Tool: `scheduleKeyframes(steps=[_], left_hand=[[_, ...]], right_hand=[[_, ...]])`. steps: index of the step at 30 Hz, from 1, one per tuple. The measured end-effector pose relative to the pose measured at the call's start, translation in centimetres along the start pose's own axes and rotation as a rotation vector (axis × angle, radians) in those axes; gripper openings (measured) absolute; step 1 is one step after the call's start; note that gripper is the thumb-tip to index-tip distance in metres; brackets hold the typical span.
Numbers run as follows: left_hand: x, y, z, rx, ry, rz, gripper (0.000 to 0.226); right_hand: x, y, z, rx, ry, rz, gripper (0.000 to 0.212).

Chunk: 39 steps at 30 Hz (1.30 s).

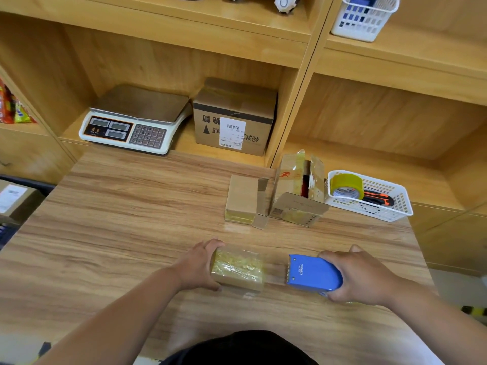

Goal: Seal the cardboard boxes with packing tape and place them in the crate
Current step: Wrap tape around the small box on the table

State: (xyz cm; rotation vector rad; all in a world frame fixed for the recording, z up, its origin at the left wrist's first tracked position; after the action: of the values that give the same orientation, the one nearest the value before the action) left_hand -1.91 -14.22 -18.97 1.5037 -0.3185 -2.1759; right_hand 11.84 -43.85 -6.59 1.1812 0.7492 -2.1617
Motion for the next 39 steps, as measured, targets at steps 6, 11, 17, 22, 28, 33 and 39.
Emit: scheduleKeyframes(steps=[6, 11, 17, 22, 28, 33, 39], left_hand=[[0.1, 0.1, 0.0, -0.023, -0.020, 0.017, 0.111], [0.2, 0.3, 0.0, -0.032, -0.027, 0.012, 0.112], [0.0, 0.7, 0.3, -0.032, -0.014, -0.012, 0.112], [-0.5, 1.7, 0.5, -0.002, 0.005, -0.212, 0.114], [-0.7, 6.5, -0.4, 0.180, -0.026, -0.533, 0.122], [0.7, 10.9, -1.6, 0.283, -0.011, -0.661, 0.115], [0.2, 11.2, -1.6, 0.286, 0.174, -0.671, 0.080]], right_hand=[[1.8, 0.4, -1.3, 0.001, -0.001, 0.024, 0.047], [3.7, 0.2, -2.5, 0.023, -0.030, 0.018, 0.042], [5.2, -1.4, -4.3, 0.025, -0.034, 0.096, 0.047], [5.8, -2.0, -4.8, 0.023, 0.009, 0.100, 0.056], [6.1, -2.0, -4.4, 0.042, 0.036, 0.062, 0.057], [6.2, -2.1, -4.1, 0.044, 0.060, 0.098, 0.061], [5.3, -2.0, -3.2, 0.041, 0.112, 0.087, 0.059]])
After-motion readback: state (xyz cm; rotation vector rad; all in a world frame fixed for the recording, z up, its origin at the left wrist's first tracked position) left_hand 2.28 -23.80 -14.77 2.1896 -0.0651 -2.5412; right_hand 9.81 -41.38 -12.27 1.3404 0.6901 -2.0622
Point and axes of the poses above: each hand's wrist, its own z-axis away from the middle knuckle, its own x-axis out of the palm, y = z × x, the point moved 3 cm from there along -z, towards the middle knuckle, and after that the axes turned 8 degrees about -z, right-handed, at the moved point
